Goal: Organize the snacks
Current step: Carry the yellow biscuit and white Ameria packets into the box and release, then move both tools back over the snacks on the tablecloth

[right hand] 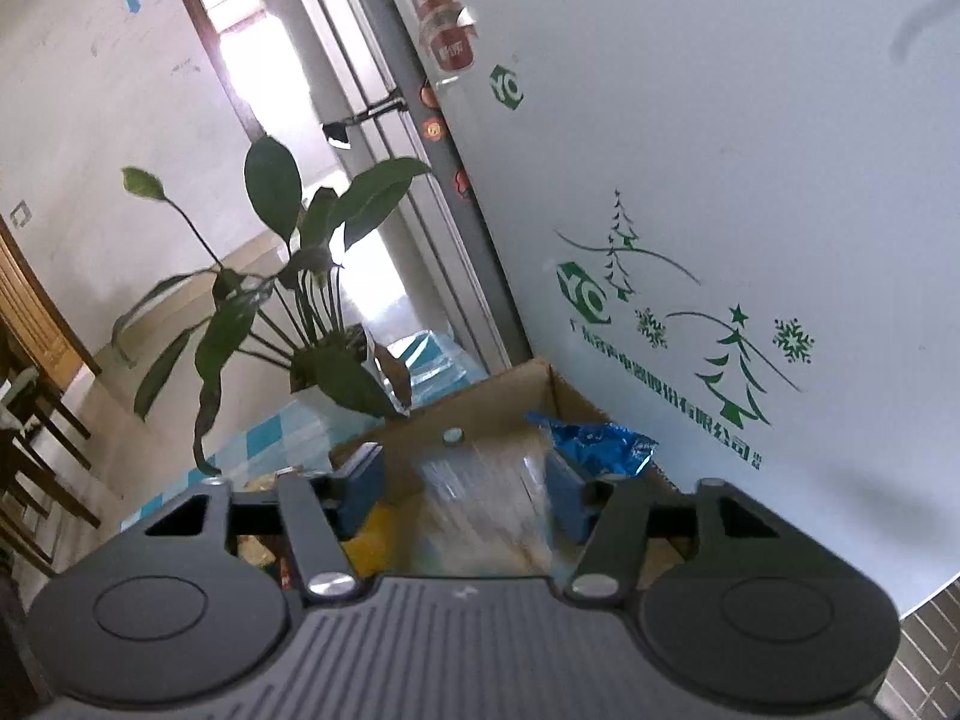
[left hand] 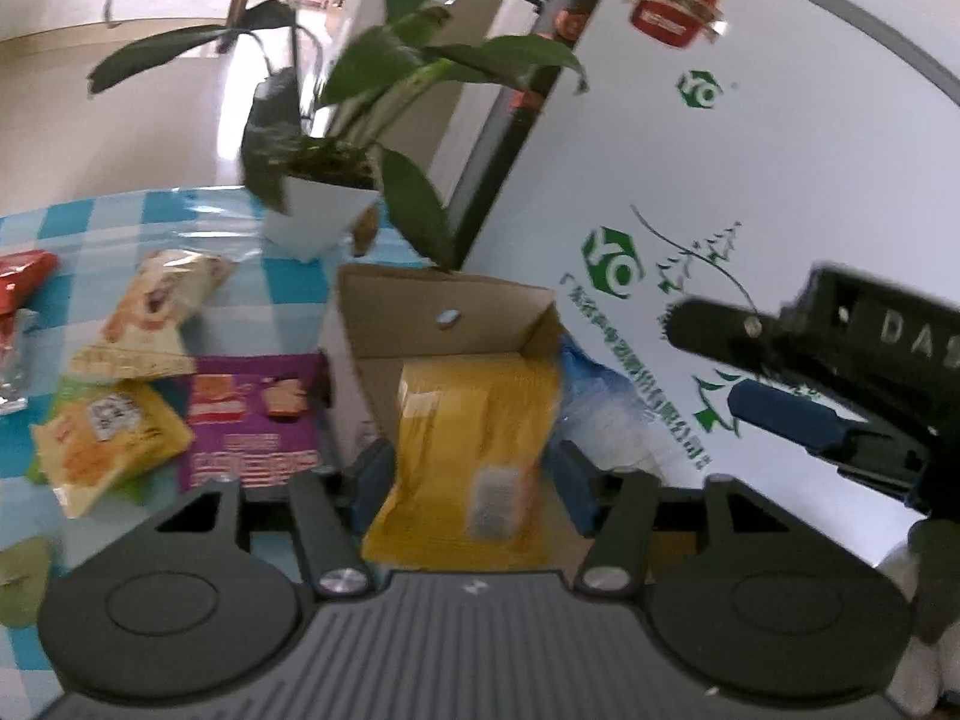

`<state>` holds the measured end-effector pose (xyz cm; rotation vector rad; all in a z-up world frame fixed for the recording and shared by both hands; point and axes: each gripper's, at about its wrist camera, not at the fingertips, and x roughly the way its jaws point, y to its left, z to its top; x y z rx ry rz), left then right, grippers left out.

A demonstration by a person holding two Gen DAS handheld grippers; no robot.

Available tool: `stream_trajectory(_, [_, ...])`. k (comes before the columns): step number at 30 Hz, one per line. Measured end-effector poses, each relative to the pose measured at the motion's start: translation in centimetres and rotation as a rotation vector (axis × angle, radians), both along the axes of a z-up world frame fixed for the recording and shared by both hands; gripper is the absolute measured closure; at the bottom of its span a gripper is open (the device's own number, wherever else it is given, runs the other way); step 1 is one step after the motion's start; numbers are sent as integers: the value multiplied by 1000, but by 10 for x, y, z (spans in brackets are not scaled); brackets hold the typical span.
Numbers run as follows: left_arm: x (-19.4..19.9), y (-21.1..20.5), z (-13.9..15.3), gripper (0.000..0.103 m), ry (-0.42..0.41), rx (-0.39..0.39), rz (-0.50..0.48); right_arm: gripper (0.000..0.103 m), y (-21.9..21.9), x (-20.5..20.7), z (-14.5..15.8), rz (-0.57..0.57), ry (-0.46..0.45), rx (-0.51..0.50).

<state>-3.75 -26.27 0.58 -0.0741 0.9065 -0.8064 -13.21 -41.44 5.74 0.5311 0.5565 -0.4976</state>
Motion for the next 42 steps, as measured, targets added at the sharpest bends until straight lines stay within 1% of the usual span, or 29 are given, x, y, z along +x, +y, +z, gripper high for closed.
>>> stream_trajectory(2, [-4, -4, 0, 27, -8, 1, -10, 31, 1, 0, 1, 3, -1, -7])
stream_trajectory(3, [-5, -5, 1, 24, -14, 9, -7, 31, 0, 1, 0, 6, 1, -9])
stream_trajectory(6, [-7, -3, 4, 23, -41, 24, -17, 31, 0, 2, 1, 10, -7, -5])
stream_trajectory(8, [-5, 3, 7, 20, -62, 51, -10, 31, 1, 3, 1, 16, -8, -3])
stream_trajectory(10, [-1, 11, 9, 20, -70, 69, -3, 30, 2, 5, 0, 26, -7, 1])
stream_trajectory(17, [23, 51, 12, 20, -12, 40, 0, 30, 11, 16, -3, 66, -8, 14])
stream_trajectory(22, [39, 84, 12, 20, -42, 99, 38, 30, 20, 26, -7, 134, -13, 35])
stream_trajectory(24, [50, 98, 12, 20, -50, 132, 72, 30, 26, 32, -9, 171, -13, 36])
stream_trajectory(25, [57, 106, 10, 20, -42, 143, 96, 30, 29, 34, -10, 190, -14, 35])
stream_trajectory(27, [70, 123, 6, 20, -20, 154, 145, 30, 36, 41, -14, 235, -24, 47])
stream_trajectory(30, [86, 145, 1, 20, -30, 175, 217, 30, 48, 50, -21, 298, -24, 59])
stream_trajectory(33, [101, 163, -8, 19, -7, 154, 276, 30, 69, 64, -29, 362, -2, 12])
stream_trajectory(36, [112, 168, -22, 19, 14, 157, 299, 30, 90, 76, -40, 429, 36, -50])
stream_trajectory(39, [120, 161, -33, 19, 43, 152, 300, 30, 106, 84, -50, 481, 65, -63])
stream_trajectory(42, [125, 149, -38, 19, 35, 138, 291, 30, 117, 91, -57, 501, 104, -93])
